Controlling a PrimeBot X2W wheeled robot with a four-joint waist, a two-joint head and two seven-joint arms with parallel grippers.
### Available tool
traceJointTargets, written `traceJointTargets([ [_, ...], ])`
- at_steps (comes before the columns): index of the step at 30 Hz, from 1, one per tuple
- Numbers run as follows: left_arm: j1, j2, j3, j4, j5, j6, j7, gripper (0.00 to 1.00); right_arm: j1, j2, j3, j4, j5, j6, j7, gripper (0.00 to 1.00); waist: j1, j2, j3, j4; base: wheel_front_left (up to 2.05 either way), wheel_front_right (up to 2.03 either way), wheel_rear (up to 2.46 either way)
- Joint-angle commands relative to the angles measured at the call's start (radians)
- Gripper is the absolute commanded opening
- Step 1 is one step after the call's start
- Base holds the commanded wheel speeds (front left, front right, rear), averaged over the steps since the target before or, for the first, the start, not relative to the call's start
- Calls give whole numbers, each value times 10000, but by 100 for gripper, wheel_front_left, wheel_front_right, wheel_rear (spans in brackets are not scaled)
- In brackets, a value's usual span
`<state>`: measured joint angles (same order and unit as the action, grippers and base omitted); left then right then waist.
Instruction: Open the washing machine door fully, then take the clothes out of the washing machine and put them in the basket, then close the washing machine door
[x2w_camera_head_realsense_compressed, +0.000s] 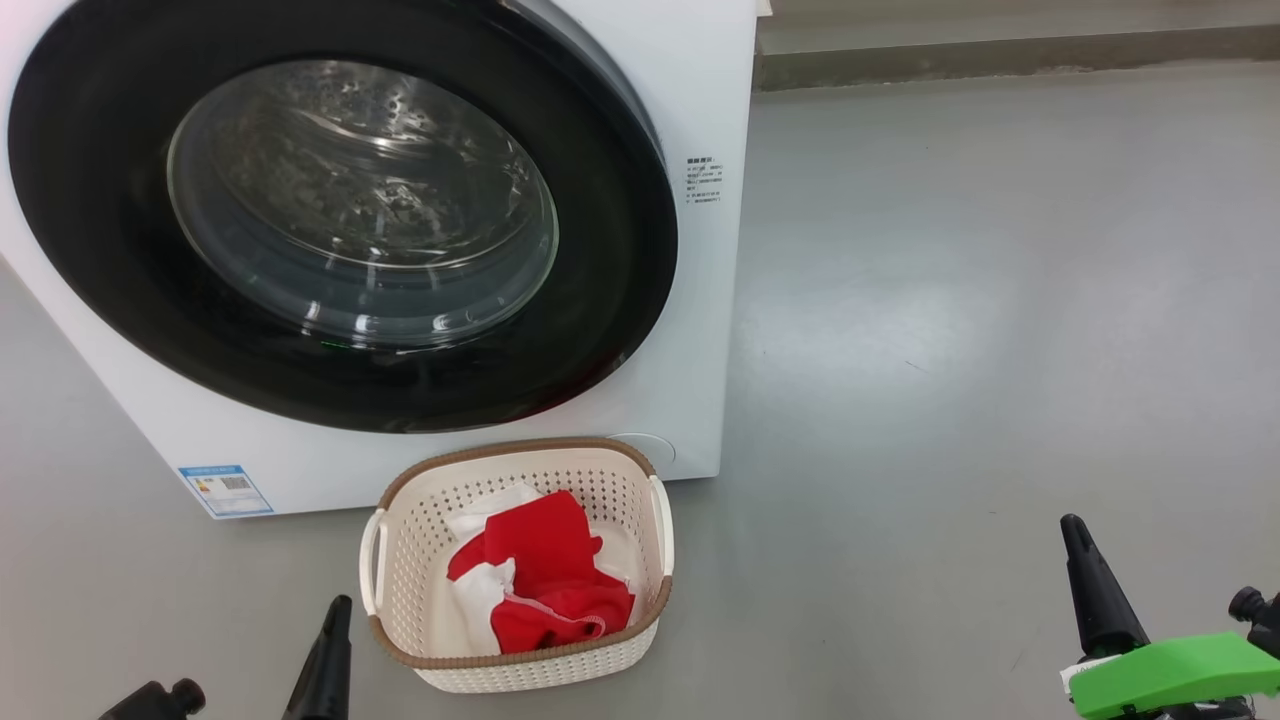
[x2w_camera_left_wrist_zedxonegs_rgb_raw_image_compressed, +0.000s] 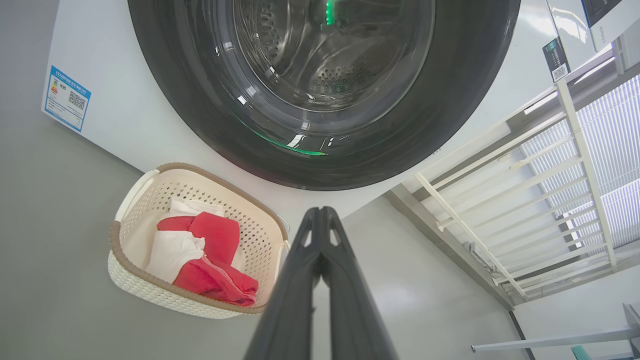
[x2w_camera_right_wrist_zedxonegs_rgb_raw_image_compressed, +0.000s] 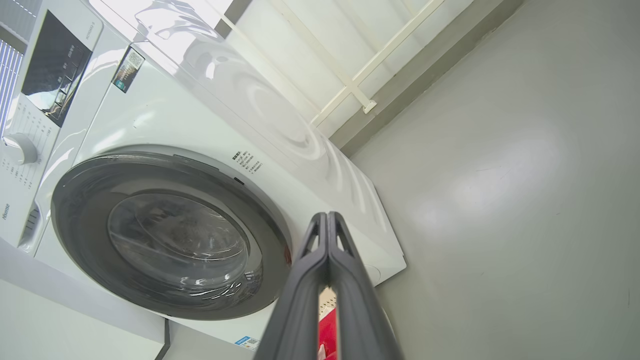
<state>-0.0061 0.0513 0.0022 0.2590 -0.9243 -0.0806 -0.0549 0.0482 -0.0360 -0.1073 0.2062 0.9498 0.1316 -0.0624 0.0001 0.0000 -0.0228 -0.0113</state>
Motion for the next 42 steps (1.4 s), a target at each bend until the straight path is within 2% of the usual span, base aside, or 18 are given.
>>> traceJointTargets([
  [1,-477,79,266,-215,-270,-140,30,0,-585,-131,87,-216,261,-4,40,0,-1,0,3,2,0,0,0],
  [42,-868,15,880,-157,-4995,-399,1220,0,-1287,-142,-27,217,4807,-8,1278,0,-1,0,187,82,0,0,0],
])
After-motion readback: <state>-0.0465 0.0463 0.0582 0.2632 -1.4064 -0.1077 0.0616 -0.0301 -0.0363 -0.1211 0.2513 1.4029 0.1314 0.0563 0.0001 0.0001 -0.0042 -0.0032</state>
